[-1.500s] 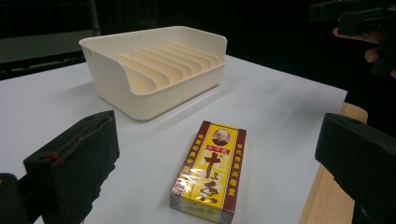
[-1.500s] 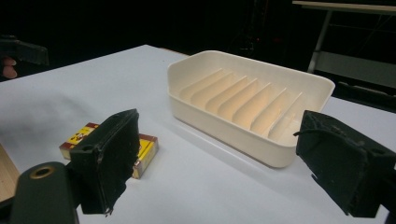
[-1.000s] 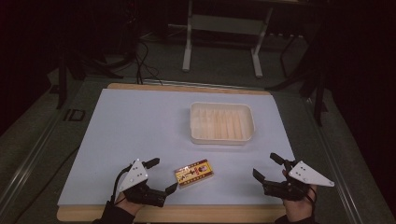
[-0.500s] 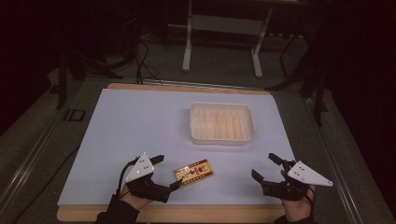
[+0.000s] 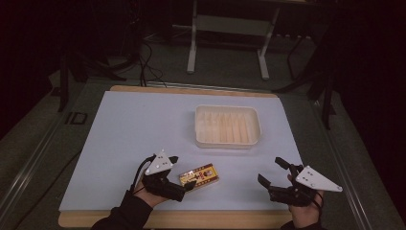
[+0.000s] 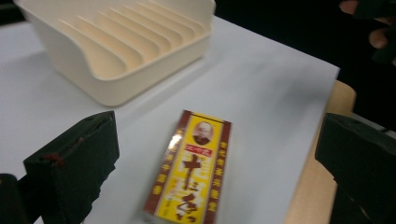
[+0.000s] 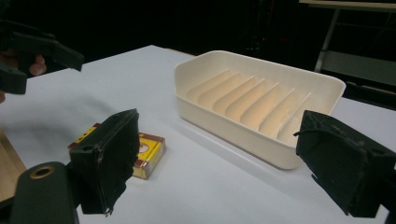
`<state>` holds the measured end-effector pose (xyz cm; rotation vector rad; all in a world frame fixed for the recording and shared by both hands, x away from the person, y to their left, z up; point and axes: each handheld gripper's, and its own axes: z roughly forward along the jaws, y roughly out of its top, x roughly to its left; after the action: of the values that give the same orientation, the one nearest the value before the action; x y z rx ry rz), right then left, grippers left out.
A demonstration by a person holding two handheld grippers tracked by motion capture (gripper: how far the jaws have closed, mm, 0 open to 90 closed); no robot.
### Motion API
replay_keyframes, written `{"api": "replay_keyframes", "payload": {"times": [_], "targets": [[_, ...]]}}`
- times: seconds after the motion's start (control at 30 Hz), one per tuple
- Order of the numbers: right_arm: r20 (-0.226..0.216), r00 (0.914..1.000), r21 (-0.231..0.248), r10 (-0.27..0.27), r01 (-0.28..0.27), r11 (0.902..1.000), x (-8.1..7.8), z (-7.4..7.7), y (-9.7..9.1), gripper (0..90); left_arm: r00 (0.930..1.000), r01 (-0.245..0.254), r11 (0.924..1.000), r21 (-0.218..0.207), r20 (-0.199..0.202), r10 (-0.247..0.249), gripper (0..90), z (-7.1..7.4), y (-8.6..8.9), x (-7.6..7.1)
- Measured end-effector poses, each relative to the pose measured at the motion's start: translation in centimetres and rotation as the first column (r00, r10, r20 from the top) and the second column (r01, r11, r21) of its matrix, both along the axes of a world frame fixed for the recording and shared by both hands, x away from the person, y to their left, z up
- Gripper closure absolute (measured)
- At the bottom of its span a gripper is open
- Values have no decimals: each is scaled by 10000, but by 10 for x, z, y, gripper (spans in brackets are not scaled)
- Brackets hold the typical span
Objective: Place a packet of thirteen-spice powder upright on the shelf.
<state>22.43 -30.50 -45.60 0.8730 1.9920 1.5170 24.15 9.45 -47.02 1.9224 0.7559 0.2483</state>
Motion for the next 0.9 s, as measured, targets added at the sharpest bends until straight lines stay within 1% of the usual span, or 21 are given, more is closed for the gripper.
{"api": "replay_keyframes", "payload": {"times": [0.07,0.1,0.2,0.23,0.27,0.3,0.33,0.4,0.47,0.5,0.53,0.57,0.6,0.67,0.7,0.73,0.77,0.8,0.83,0.87,0.9], "targets": [[-1,10000,12,14,-14,10000,0,0,0,133,10000,17,10000,56,-31,-17,5,0,-2,1],[18,10000,4,23,-23,10000,0,0,0,133,9998,168,9998,100,-102,-167,5,-1,-4,3],[20,10000,1,67,-67,10000,-1,0,1,133,9997,260,9987,445,19,-261,5,-4,-11,8],[13,10000,-20,78,-78,10000,-1,0,1,133,9991,425,9971,638,-15,-425,5,-7,-16,11],[-41,9999,-4,102,-102,9999,-1,0,1,133,9989,459,9958,789,-50,-457,5,-9,-19,12],[-84,9999,23,116,-115,9999,0,-1,1,133,9989,459,9958,789,-50,-457,11,-9,-19,12],[-104,9999,28,99,-99,9999,0,-1,1,133,9982,606,9929,1019,-47,-605,16,-13,-24,15],[-110,9999,55,99,-99,9999,0,-1,0,133,9969,776,9886,1289,-207,-755,30,-19,-29,19],[-90,9999,68,99,-98,9999,0,0,0,133,9963,839,9862,1425,-302,-804,33,-23,-34,21],[-93,9999,77,100,-100,9999,0,0,0,133,9963,839,9862,1425,-302,-804,36,-23,-34,21],[-90,9999,90,104,-103,9999,0,0,0,133,9953,933,9816,1666,-411,-876,36,-27,-39,25],[-98,9999,99,103,-102,9999,0,0,0,133,9944,1012,9787,1785,-493,-939,37,-28,-41,26],[-98,9999,99,103,-102,9999,0,0,0,133,9944,1012,9787,1785,-493,-939,39,-28,-41,26],[-101,9999,101,121,-120,9999,0,0,0,133,9933,1094,9742,1973,-581,-998,43,-31,-44,29],[-102,9999,93,130,-129,9999,0,0,0,133,9924,1166,9680,2223,-654,-1046,44,-34,-46,32],[-102,9999,93,130,-129,9999,0,0,0,133,9924,1166,9680,2223,-654,-1046,47,-34,-46,32],[-99,9999,91,136,-135,9999,0,0,0,134,9910,1256,9664,2242,-746,-1115,47,-36,-47,33],[-103,9998,96,158,-157,9998,0,0,0,133,9940,1079,9612,2539,-471,-991,51,-39,-48,33],[-103,9998,96,158,-157,9998,0,0,0,133,9940,1079,9612,2539,-471,-991,67,-39,-48,33],[-114,9998,87,180,-179,9998,0,0,0,133,9944,1045,9575,2687,-431,-965,69,-40,-49,35],[-130,9997,90,195,-194,9998,1,-1,0,134,9937,1095,9573,2675,-520,-992,68,-41,-50,37]]}}
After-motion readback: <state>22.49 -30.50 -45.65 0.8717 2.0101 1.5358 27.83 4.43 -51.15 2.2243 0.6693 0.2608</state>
